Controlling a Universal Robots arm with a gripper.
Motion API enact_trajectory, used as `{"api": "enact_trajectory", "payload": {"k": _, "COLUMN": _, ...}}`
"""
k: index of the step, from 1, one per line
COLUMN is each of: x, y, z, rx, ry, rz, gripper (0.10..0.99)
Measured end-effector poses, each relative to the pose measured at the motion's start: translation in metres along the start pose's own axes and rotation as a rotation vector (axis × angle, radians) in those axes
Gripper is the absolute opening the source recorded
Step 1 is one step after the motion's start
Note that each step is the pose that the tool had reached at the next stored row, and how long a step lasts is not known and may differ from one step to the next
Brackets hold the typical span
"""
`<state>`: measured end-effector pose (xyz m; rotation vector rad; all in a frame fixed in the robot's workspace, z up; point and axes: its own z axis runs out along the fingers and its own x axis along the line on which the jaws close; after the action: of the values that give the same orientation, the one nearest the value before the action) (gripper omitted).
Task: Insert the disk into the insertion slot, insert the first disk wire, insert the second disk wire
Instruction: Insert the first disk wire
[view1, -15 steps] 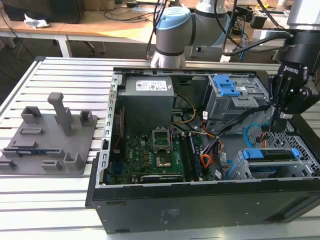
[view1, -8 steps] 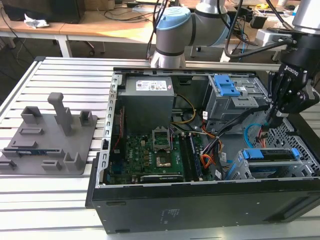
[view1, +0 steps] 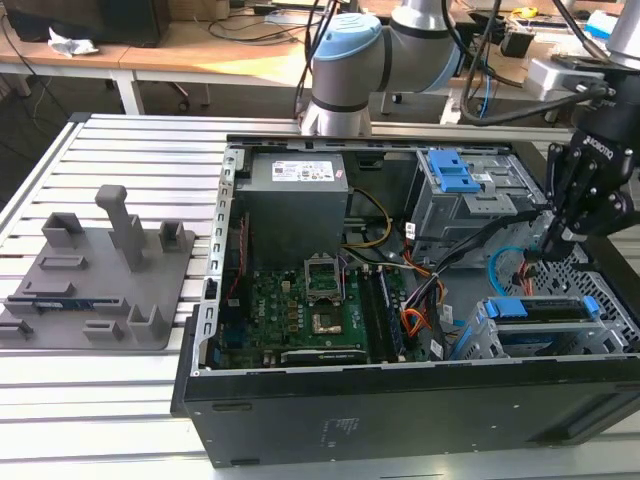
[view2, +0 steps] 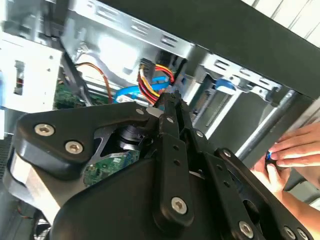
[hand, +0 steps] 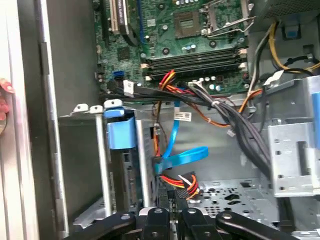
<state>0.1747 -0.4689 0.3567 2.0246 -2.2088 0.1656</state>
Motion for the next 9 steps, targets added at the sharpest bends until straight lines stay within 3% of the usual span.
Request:
{"api": "enact_trajectory", "payload": {"k": 3, "x": 0.0125, "y": -0.0012, "z": 0.0025, "rx": 0.000, "ry": -0.0038, "rz": 0.000, "gripper": 0.165}}
{"api": "enact_trajectory", "payload": {"k": 6, "x": 0.0228, "y": -0.0021, "z": 0.0056, "rx": -0.001, "ry": -0.0162, "rz": -0.001, "gripper": 0.165}}
{"api": "enact_trajectory", "payload": {"k": 9, "x": 0.0320, "y": -0.0030, "z": 0.0088, "rx": -0.004, "ry": -0.0410, "rz": -0.001, "gripper": 0.165}}
